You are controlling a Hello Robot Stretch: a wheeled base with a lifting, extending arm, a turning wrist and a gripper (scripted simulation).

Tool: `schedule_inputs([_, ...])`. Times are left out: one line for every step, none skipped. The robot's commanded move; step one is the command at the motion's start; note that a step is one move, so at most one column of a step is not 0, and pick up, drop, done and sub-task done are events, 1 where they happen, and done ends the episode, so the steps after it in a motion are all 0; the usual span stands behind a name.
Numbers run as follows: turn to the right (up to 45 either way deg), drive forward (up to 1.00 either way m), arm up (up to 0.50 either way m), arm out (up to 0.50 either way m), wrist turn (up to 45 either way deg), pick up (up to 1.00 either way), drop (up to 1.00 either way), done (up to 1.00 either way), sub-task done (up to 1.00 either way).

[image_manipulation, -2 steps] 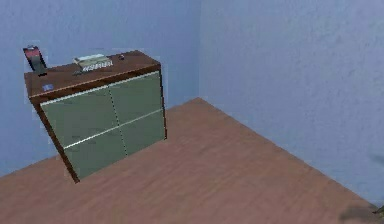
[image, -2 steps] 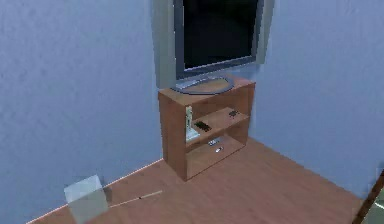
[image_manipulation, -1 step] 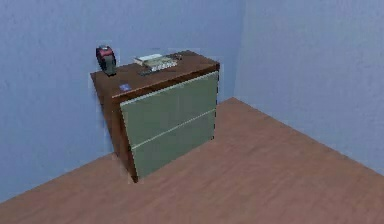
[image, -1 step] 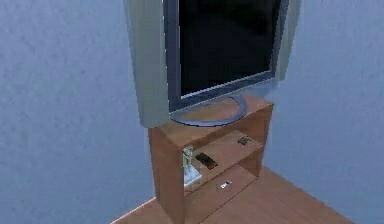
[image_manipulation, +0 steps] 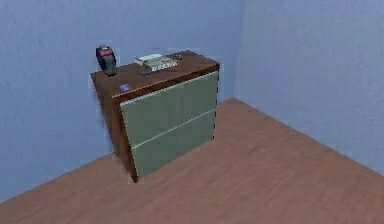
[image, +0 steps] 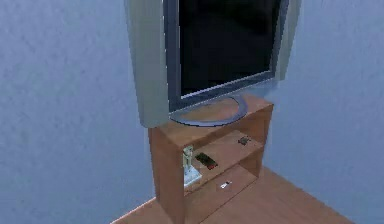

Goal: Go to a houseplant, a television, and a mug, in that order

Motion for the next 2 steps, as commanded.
schedule_inputs([-45.0, 0.00, 0.00, 0.00, 0.0, 0.00, 0.00, 0.00, 0.00])
schedule_inputs([-45.0, 0.00, 0.00, 0.00, 0.0, 0.00, 0.00, 0.00, 0.00])
